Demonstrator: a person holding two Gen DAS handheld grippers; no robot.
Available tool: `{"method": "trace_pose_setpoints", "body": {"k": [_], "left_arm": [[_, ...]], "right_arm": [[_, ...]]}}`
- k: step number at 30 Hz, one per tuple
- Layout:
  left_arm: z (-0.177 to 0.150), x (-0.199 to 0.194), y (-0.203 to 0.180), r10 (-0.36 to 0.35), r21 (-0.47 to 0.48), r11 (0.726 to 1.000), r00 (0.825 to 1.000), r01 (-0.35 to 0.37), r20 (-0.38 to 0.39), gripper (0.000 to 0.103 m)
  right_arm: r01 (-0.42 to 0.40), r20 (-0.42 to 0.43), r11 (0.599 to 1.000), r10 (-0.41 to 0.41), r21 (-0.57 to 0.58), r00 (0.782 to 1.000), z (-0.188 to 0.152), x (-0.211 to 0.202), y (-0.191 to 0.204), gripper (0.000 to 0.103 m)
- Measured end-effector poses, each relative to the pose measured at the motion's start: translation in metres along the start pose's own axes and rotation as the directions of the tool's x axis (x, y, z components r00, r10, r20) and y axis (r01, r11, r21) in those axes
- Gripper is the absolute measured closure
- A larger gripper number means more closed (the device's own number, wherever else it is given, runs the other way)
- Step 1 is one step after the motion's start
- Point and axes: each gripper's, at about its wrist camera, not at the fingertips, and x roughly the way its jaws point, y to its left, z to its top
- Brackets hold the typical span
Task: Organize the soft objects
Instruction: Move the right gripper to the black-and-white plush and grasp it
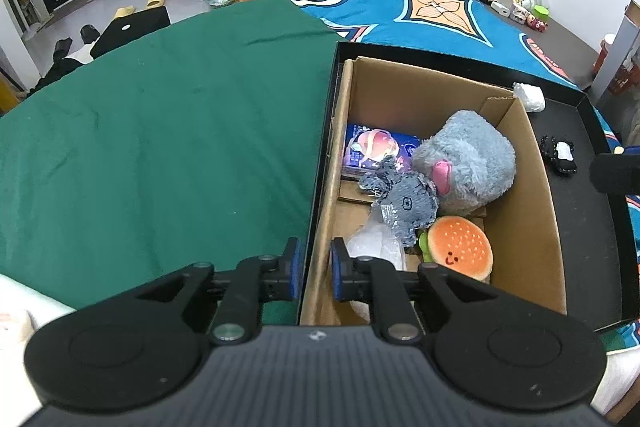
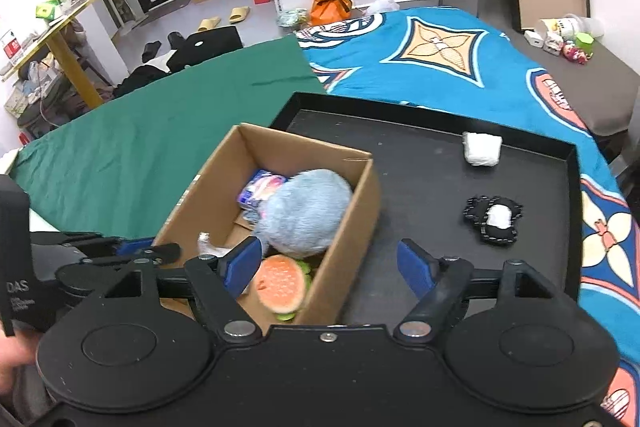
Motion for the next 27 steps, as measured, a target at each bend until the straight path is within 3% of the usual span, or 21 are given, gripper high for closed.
{"method": "trace_pose_setpoints", "body": {"k": [2,7,18,27], "left_arm": [[0.0,-0.001,-0.002,0.013,0.009,1.0,1.0,-0.013,0.005,0.083],[0.0,-0.004,-0.004,0.035,0.017,0.999,0.999,-0.035,0.018,0.059],[0.004,-0.009,-0.015,0.098,0.052,0.994,0.995,-0.099,0.025,0.03],[0.008,-0.011,-0.023,0.136,0.058,0.989,0.991,-0.137,0.019,0.023]], "right_arm": [[0.003,0.002,1.0,-0.003,-0.001,1.0,0.0,0.0,-0.007,0.027],[0.006,0.012,1.0,-0.006,-0.001,1.0,0.002,-0.001,-0.021,0.025],[0.004,0.04,1.0,-0.004,0.015,0.999,0.007,0.002,-0.055,0.022],[0.004,0.064,0.999,-0.007,0.042,0.998,0.014,0.006,-0.083,0.018]]}}
